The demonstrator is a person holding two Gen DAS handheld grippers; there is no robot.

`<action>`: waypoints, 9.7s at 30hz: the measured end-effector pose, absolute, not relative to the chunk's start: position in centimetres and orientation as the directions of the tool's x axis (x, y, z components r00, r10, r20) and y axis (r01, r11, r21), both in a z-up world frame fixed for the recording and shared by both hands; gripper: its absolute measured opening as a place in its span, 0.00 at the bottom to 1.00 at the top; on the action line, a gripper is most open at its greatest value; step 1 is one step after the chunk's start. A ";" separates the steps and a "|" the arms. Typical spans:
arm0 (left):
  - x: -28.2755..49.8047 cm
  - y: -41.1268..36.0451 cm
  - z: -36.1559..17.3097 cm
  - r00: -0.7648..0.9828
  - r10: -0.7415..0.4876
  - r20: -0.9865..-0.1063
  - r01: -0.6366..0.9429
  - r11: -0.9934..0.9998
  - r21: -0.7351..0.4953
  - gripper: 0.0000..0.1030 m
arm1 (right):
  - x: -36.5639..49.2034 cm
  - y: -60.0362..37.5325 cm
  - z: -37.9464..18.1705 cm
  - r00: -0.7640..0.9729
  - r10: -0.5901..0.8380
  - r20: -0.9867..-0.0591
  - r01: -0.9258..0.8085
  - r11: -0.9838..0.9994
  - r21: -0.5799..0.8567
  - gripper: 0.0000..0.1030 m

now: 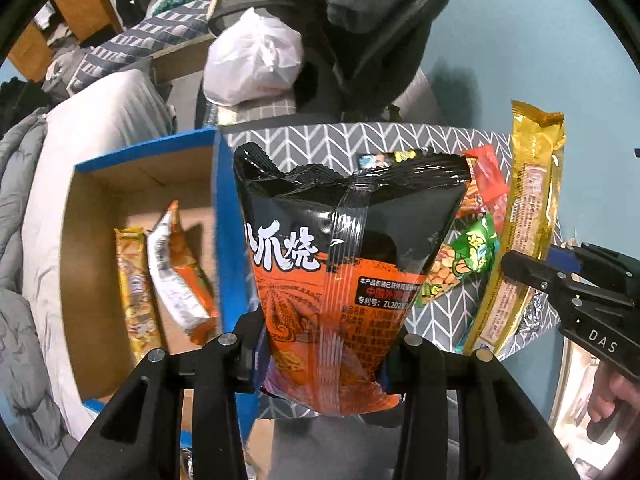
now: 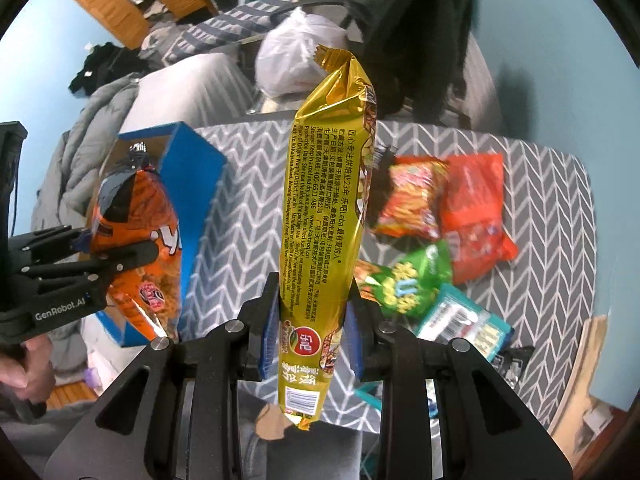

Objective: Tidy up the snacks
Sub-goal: 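Carry both snacks over the cardboard box, then open both tools to release the snacks into the box, then move both tools back over the remaining snacks, then grasp the teal packet with the right tool while the left tool grasps the green pea bag, then lift both snacks and carry them over the cardboard box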

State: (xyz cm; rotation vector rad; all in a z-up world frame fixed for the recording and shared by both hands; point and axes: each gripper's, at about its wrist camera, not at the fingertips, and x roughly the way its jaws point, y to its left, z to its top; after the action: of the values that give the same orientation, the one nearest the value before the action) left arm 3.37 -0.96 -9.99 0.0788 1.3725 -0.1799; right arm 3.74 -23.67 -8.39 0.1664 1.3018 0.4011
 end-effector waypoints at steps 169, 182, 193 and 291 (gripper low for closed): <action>4.2 -25.7 -27.3 0.093 -0.005 -0.996 0.788 0.611 0.071 0.78 | -4.6 -36.9 -20.7 0.086 0.177 -0.980 0.426 0.883 0.197 0.75; 2.0 -23.1 -26.3 0.048 -0.060 -0.997 0.722 0.692 -0.007 0.31 | -3.1 -35.8 -22.1 0.095 0.208 -0.974 0.395 0.890 0.228 0.76; 0.3 -18.3 -26.3 0.015 -0.077 -0.997 0.624 0.780 -0.050 0.29 | 0.0 -32.3 -24.8 0.070 0.282 -0.957 0.315 0.904 0.290 0.77; 2.0 4.3 -10.7 0.175 -0.100 -0.979 0.211 0.975 -0.062 0.36 | 1.5 -19.2 -10.2 0.201 0.296 -0.934 -0.194 0.946 0.259 0.19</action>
State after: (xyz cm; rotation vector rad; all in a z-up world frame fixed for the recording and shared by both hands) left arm 2.04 4.31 -10.75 0.0954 1.3779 -0.2209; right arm 1.48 -19.16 -10.25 0.0907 1.3253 0.3429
